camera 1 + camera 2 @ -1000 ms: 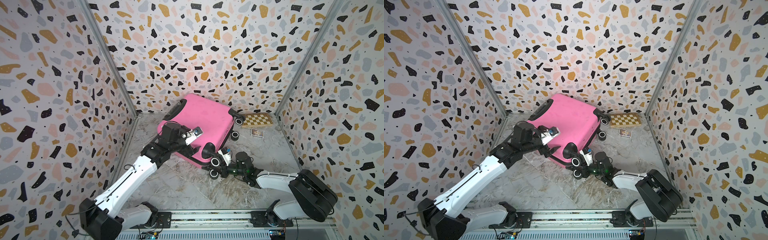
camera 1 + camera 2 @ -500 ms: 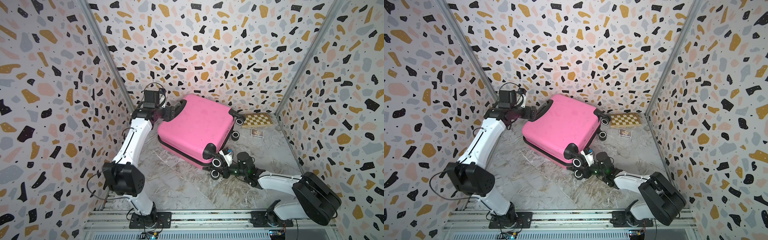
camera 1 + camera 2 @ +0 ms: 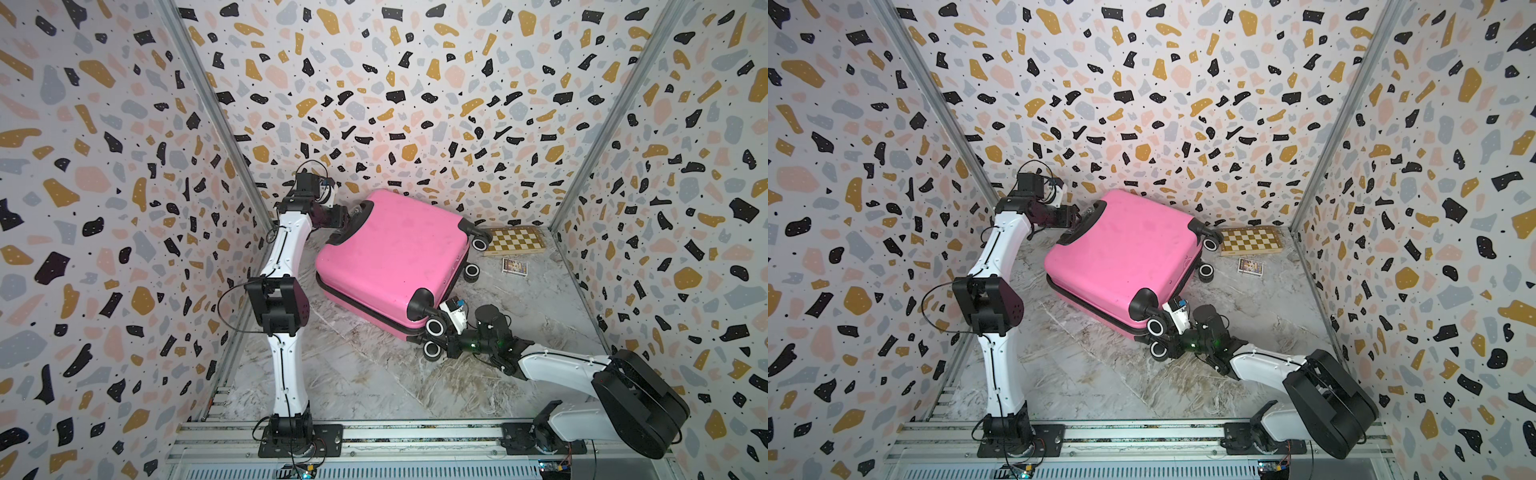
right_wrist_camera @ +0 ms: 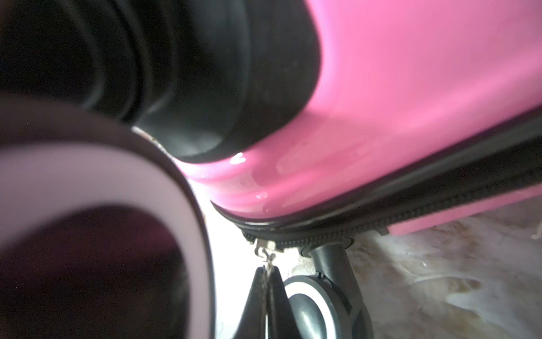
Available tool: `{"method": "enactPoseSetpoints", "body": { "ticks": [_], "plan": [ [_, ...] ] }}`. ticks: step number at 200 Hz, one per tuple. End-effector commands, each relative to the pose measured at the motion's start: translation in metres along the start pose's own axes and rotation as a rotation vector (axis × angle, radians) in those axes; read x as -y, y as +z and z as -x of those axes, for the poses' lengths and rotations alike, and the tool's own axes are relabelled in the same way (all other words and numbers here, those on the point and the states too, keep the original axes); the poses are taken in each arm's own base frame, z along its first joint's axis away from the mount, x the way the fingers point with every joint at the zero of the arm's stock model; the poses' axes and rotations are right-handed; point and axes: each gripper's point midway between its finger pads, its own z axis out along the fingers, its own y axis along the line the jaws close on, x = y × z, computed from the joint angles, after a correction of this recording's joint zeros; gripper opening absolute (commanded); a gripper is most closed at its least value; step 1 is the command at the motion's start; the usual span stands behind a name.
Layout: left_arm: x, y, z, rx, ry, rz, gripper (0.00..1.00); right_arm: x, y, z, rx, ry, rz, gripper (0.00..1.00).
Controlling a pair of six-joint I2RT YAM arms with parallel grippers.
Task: Close the suitcase zippers
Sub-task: Zip the zipper on the suitcase.
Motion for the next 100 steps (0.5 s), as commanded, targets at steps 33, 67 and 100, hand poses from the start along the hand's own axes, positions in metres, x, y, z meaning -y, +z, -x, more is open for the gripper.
{"method": "enactPoseSetpoints", "body": {
  "ticks": [33,67,100],
  "plan": [
    [0.004,0.026,-0.04,-0.136,0.063,-0.072,0.59,-0.007,-0.005,-0.005,-0.027,-0.034,0.017,0.0],
    [0.009,0.024,-0.082,-0.284,0.052,-0.107,0.36,-0.001,-0.005,-0.003,-0.035,-0.064,-0.026,0.0],
    [-0.018,0.002,-0.121,-0.378,-0.097,0.02,0.18,0.013,-0.009,0.002,-0.029,-0.062,-0.08,0.0]
  ]
}}
